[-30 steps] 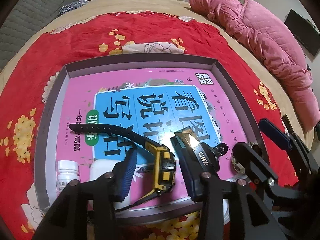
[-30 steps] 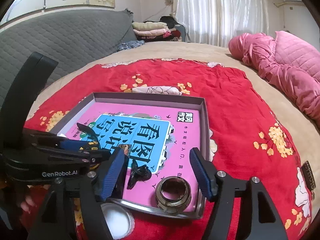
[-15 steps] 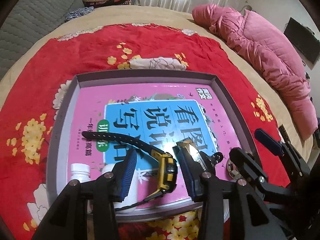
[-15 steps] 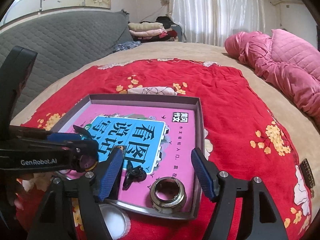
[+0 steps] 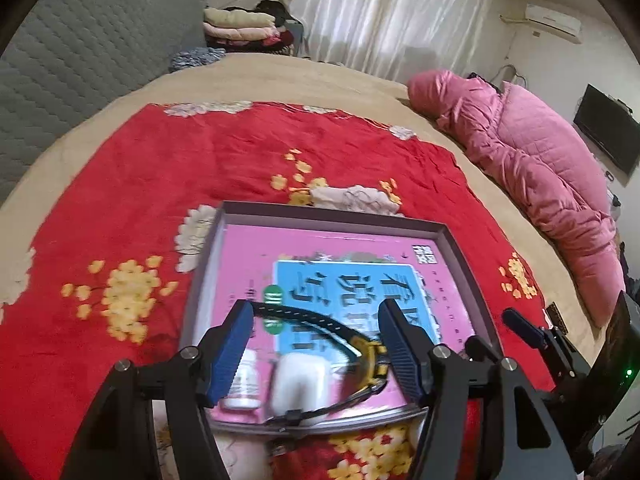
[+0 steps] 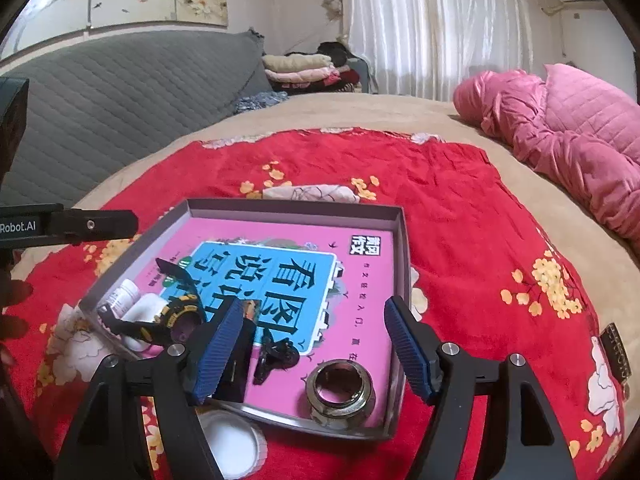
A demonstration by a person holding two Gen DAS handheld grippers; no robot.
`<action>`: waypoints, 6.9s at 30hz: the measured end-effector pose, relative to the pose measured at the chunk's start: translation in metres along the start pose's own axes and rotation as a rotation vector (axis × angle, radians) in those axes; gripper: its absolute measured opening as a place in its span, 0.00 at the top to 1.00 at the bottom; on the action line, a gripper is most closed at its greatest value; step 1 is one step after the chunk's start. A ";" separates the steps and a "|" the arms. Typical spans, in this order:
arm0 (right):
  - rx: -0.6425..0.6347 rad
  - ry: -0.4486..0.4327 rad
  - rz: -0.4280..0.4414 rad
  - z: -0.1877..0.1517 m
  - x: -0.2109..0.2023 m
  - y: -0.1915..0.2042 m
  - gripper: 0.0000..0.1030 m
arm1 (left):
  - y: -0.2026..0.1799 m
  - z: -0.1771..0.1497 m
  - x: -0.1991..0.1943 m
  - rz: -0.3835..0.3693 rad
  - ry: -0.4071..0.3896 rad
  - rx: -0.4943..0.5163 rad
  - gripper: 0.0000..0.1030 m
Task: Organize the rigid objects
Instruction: 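Withdraw both open tools back out of the tray, then move left tool to red lighter while right tool approaches white bottle cap, then close left gripper on red lighter while right gripper closes on white bottle cap, then lift red lighter with left tool into the tray while right tool carries bottle cap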
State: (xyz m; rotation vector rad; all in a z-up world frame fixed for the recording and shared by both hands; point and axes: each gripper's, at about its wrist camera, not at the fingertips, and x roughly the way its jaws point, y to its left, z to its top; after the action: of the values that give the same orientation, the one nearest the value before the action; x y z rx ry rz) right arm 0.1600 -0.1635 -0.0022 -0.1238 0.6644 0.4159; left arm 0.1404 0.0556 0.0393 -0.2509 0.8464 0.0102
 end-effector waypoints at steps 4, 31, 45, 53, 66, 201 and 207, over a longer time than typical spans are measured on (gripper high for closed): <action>-0.004 -0.028 0.006 -0.002 -0.008 0.001 0.27 | 0.011 -0.007 -0.010 0.015 0.000 -0.016 0.37; -0.014 0.109 0.031 -0.056 -0.048 0.046 0.27 | 0.017 -0.092 -0.020 0.075 0.108 0.013 0.37; -0.034 0.188 0.018 -0.073 -0.026 0.049 0.27 | 0.008 -0.122 0.012 0.103 0.211 0.046 0.37; -0.018 0.201 0.014 -0.076 -0.016 0.044 0.27 | 0.011 -0.130 0.022 0.114 0.225 0.059 0.39; -0.109 0.209 -0.012 -0.079 0.006 0.058 0.27 | 0.016 -0.129 0.027 0.112 0.215 0.064 0.53; -0.097 0.080 0.084 -0.021 0.021 0.034 0.50 | -0.029 -0.032 0.074 -0.043 0.351 0.065 0.79; -0.082 0.084 0.075 -0.021 0.022 0.032 0.50 | -0.030 -0.032 0.073 -0.042 0.348 0.069 0.79</action>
State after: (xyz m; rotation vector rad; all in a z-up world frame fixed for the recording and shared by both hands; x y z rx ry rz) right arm 0.1504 -0.1326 -0.0322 -0.1953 0.7365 0.5126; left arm 0.1685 0.0131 -0.0294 -0.2086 1.1851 -0.1045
